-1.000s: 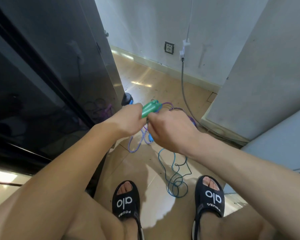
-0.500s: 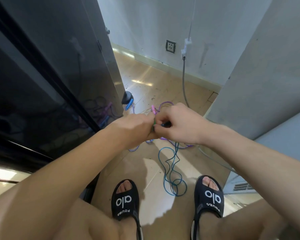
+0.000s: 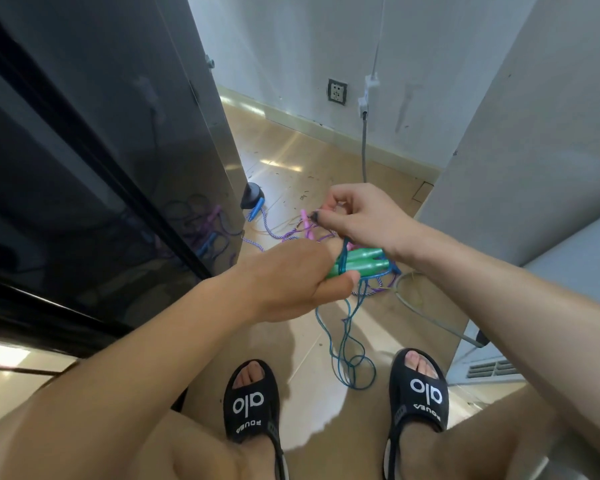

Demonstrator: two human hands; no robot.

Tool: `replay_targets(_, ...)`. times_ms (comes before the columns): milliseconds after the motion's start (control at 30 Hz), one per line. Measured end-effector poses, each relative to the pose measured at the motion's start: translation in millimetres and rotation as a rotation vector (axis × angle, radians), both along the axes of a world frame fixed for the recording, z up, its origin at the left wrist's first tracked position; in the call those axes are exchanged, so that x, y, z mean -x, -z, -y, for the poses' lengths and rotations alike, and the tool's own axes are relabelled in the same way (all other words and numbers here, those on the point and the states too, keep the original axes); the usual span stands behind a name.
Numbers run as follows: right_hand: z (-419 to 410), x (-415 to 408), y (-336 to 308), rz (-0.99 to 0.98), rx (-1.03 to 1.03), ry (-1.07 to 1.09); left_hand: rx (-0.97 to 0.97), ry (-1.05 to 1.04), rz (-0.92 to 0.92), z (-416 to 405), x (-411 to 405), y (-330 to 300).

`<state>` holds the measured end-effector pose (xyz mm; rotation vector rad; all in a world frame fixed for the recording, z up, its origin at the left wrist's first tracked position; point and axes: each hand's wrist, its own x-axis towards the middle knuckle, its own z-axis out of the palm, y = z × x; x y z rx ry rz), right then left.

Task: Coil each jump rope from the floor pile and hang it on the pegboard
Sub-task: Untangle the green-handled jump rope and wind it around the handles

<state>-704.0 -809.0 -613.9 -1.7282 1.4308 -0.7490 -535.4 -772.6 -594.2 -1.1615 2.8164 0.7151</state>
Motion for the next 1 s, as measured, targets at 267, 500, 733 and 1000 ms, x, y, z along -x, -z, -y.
replay_targets(267, -5, -9, 15, 0.034, -0.065, 0.103, -0.057, -0.283, -0.371, 13, -14, -11)
replay_targets(500, -27, -23, 10, 0.008, -0.096, 0.098, -0.065, -0.428, -0.408, 32, -27, -4)
replay_targets(733, -38, -21, -6, -0.156, 0.079, -0.038, -0.025, -0.419, -0.041, 41, -46, 5)
replay_targets(1000, -25, -18, -27, -0.283, 0.323, 0.003, 0.017, -0.284, 0.083, 34, -20, 5)
